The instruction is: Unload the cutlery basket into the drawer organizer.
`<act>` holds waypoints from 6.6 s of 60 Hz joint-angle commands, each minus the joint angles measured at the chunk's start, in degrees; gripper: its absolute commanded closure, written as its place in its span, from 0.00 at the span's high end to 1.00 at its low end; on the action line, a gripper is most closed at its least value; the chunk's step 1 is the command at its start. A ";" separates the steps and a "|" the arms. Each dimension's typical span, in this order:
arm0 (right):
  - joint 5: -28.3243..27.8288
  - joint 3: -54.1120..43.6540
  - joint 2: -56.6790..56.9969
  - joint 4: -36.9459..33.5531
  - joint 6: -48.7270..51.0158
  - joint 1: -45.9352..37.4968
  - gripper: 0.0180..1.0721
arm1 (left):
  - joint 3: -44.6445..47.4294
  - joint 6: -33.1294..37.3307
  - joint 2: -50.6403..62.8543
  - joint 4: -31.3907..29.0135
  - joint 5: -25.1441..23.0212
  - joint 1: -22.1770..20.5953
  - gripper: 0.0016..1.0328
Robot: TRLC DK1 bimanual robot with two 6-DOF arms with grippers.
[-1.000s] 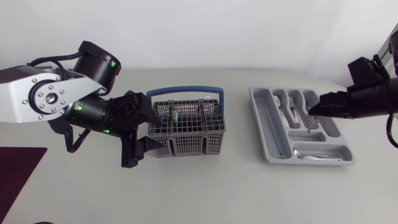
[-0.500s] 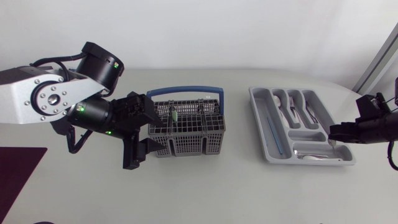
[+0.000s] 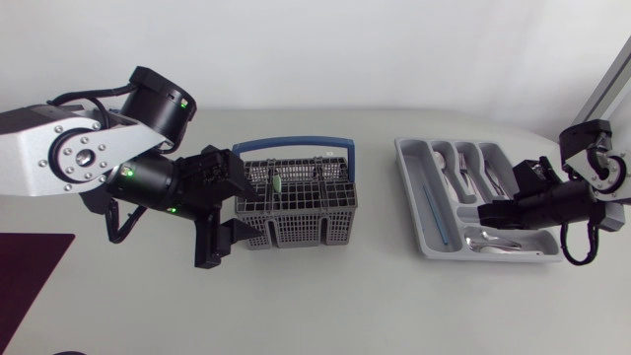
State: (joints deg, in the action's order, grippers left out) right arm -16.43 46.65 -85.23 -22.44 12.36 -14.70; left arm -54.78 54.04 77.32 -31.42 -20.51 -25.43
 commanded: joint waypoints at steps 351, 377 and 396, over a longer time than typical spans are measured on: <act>8.08 13.46 13.25 15.14 -24.05 52.84 0.07 | 2.40 -24.16 4.33 6.81 0.39 8.12 0.95; 7.20 7.93 25.64 3.28 -19.22 40.89 0.07 | 2.58 -24.42 1.96 4.88 0.39 7.85 0.95; 10.36 3.18 29.68 -4.99 -10.07 29.90 0.07 | 3.02 -24.77 1.87 4.79 0.39 7.85 0.95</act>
State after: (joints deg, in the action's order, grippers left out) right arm -7.03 52.27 -56.18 -26.00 -0.67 17.26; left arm -52.01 30.37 80.05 -26.04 -19.49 -17.47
